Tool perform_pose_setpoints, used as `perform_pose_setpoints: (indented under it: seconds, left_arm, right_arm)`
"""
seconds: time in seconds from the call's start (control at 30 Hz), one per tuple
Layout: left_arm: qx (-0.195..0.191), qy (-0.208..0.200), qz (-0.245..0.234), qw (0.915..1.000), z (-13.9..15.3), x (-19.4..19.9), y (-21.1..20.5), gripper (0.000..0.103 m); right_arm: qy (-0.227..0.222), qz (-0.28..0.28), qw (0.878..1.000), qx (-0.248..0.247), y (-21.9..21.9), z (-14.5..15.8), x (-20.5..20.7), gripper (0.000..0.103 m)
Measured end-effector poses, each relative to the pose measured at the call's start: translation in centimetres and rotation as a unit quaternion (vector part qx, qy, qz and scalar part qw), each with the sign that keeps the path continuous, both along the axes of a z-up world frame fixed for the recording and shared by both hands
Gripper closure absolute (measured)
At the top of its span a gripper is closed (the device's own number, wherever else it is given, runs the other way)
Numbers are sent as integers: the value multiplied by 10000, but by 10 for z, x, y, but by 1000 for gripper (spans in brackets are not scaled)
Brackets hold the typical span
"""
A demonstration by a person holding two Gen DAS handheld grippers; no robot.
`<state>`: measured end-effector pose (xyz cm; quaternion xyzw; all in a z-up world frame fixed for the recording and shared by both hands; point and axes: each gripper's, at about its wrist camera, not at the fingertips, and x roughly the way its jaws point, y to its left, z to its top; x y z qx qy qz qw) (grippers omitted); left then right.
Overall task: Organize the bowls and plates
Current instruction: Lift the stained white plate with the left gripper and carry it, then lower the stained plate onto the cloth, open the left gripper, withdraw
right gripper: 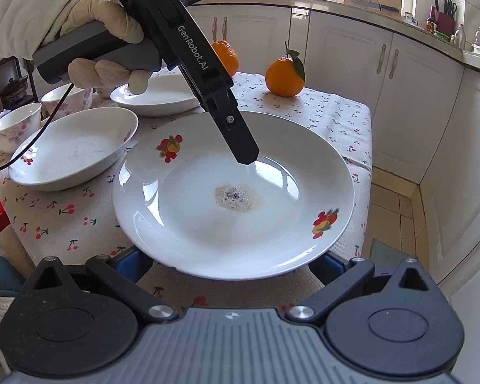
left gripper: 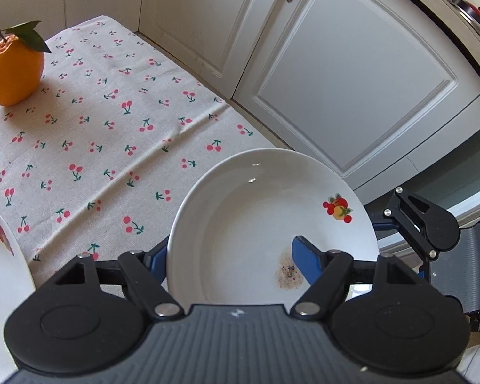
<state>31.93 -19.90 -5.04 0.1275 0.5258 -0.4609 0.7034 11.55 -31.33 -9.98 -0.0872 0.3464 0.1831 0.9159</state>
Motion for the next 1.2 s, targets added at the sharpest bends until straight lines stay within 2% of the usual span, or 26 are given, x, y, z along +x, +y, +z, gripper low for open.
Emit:
perform_pose_setpoints:
  seconds: [0.6,0.97,1.2]
  left_arm:
    - [-135,-150,196,9996,-8,58,-14,27]
    - [-122,-222,319,9992,-12,70,-17,28]
    - [-82,-259,390,9989,-18,72,-17,27]
  right_arm:
    - [-24,-28,10000,-53,-14,-10,41,0]
    - [36,-152,9997,170,-20,-15,54,0]
    - [6,-182,9998,103,-17,-14,52,0]
